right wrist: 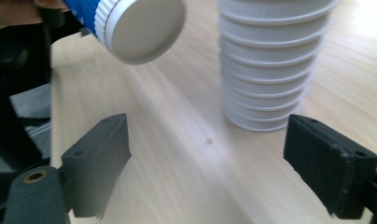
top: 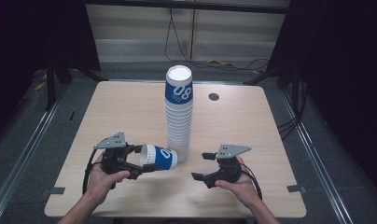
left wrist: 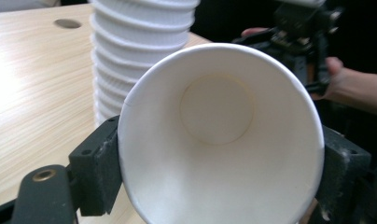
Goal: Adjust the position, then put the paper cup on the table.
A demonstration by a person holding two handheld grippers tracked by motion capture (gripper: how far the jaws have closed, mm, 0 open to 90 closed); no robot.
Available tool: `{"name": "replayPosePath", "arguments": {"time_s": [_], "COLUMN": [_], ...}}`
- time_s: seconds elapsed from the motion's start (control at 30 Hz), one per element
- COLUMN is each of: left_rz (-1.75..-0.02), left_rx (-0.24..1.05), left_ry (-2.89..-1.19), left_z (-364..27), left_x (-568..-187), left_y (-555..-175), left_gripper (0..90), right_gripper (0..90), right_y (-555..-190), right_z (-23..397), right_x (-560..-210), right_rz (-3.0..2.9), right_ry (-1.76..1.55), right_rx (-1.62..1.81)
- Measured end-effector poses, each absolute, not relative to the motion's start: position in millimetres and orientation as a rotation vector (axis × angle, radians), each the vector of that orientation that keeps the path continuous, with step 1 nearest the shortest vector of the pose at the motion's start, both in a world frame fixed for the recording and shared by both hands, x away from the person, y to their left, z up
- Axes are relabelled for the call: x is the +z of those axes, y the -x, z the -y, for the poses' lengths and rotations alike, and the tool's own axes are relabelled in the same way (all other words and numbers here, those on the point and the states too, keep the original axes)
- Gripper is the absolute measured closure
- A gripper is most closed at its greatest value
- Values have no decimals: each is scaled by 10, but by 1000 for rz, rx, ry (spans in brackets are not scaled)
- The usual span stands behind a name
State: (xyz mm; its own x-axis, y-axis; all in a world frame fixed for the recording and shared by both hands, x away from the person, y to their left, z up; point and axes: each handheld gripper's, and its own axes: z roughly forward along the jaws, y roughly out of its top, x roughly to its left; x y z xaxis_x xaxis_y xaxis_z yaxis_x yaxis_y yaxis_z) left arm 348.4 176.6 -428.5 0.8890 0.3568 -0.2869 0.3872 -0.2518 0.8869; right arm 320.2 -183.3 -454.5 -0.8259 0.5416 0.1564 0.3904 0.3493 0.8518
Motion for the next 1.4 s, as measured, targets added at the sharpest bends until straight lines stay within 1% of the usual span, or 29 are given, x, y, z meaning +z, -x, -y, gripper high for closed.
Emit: {"name": "replayPosePath", "arguments": {"time_s": [0.07, 0.1, 0.17, 0.27, 0.33, 0.47, 0.63, 0.7, 0.87, 1.03, 1.13, 1.33, 1.4], "left_rz": [-567, -575, -581, -599, -637, -724, -793, -854, -846, -857, -897, -940, -941], "left_rx": [-40, -32, -1, 8, 62, 127, 142, 129, 164, 193, 201, 229, 219], "left_ry": [-1888, -1904, -1931, -1933, -1937, -1962, -2001, -2059, -2099, -2137, -2184, -2203, -2219], "left_z": [-1799, -1816, -1854, -1883, -1934, -2024, -2117, -2143, -2149, -2197, -2238, -2283, -2298], "left_x": [-4289, -4284, -4259, -4255, -4259, -4288, -4303, -4327, -4292, -4229, -4219, -4177, -4156], "left_y": [-3513, -3525, -3542, -3554, -3578, -3638, -3701, -3742, -3731, -3749, -3811, -3930, -3993], "left_gripper": [180, 179, 179, 179, 180, 179, 176, 175, 174, 171, 171, 169, 168], "right_gripper": [141, 161, 174, 172, 166, 141, 137, 138, 138, 139, 139, 139, 140], "right_y": [-3204, -3218, -3231, -3239, -3263, -3289, -3286, -3270, -3244, -3292, -3319, -3367, -3378], "right_z": [1864, 1885, 1898, 1906, 1924, 1993, 2081, 2096, 2087, 2082, 2106, 2144, 2149], "right_x": [-4530, -4524, -4523, -4516, -4508, -4462, -4437, -4435, -4440, -4442, -4455, -4499, -4511], "right_rz": [-2427, -2433, -2440, -2432, -2425, -2370, -2309, -2319, -2334, -2336, -2325, -2339, -2351], "right_ry": [-874, -892, -908, -928, -954, -1007, -1043, -1033, -1021, -1031, -1048, -1084, -1084], "right_rx": [1474, 1456, 1469, 1454, 1446, 1450, 1398, 1417, 1407, 1434, 1428, 1444, 1457]}}
